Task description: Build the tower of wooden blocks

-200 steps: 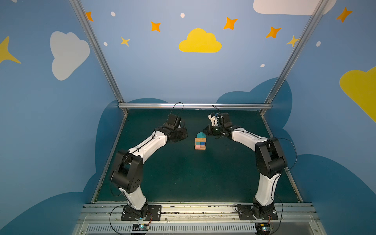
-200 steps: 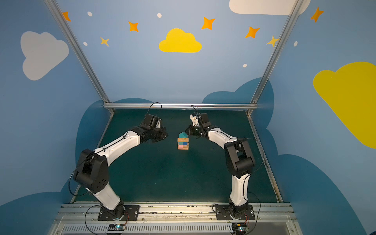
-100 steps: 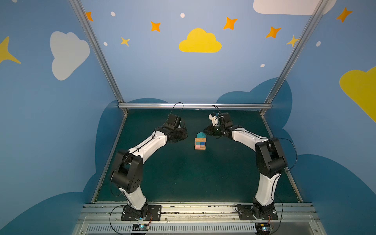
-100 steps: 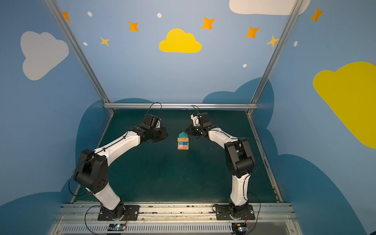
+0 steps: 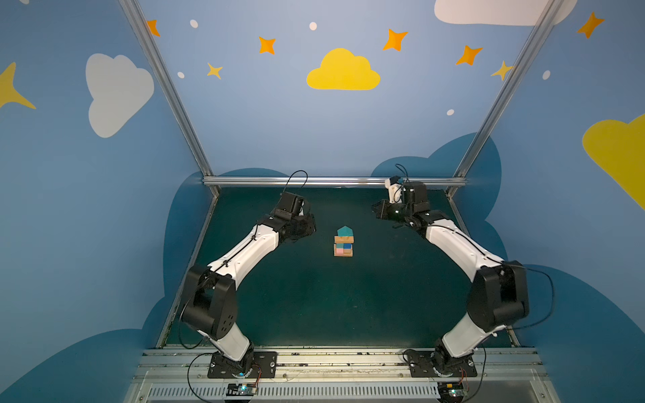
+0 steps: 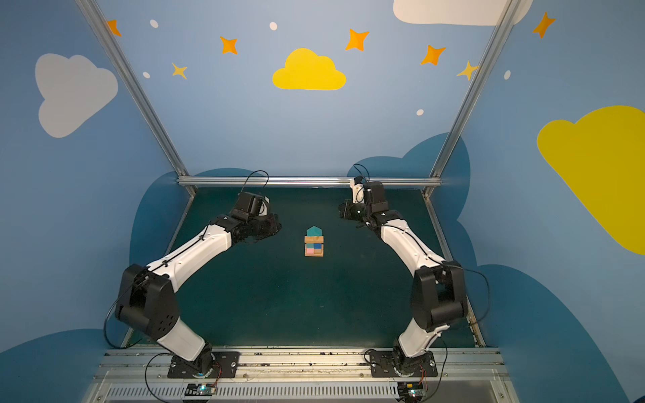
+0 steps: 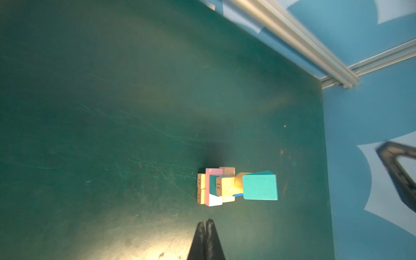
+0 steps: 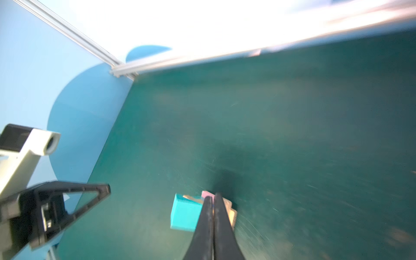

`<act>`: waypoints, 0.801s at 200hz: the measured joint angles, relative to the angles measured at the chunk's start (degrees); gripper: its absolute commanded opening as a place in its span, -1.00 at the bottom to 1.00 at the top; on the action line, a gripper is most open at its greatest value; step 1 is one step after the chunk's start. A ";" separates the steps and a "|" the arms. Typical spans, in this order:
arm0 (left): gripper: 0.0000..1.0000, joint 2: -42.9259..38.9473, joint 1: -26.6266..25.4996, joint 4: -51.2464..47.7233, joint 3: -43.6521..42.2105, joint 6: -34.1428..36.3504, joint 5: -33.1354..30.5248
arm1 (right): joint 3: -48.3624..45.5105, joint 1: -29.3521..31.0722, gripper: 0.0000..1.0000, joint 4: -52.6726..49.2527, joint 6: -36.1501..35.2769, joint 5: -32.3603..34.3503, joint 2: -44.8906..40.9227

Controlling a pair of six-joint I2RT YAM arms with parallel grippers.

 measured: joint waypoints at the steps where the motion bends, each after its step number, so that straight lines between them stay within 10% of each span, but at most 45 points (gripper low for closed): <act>1: -0.90 -0.13 0.02 -0.07 0.00 0.04 -0.11 | -0.17 -0.07 -1.00 0.00 0.00 0.04 -0.24; 59: -0.60 -17.64 0.79 -0.76 -8.02 4.02 -12.46 | -11.58 -3.80 -0.61 -2.19 -3.06 8.74 -19.87; 108: 0.98 -31.26 1.84 -1.27 -18.10 7.96 -27.56 | -22.03 -6.21 0.67 -4.26 -6.23 16.98 -33.46; 160: 1.00 -36.20 3.82 4.70 -31.71 12.57 -45.29 | -34.95 -8.81 0.77 1.99 -9.25 28.61 -34.86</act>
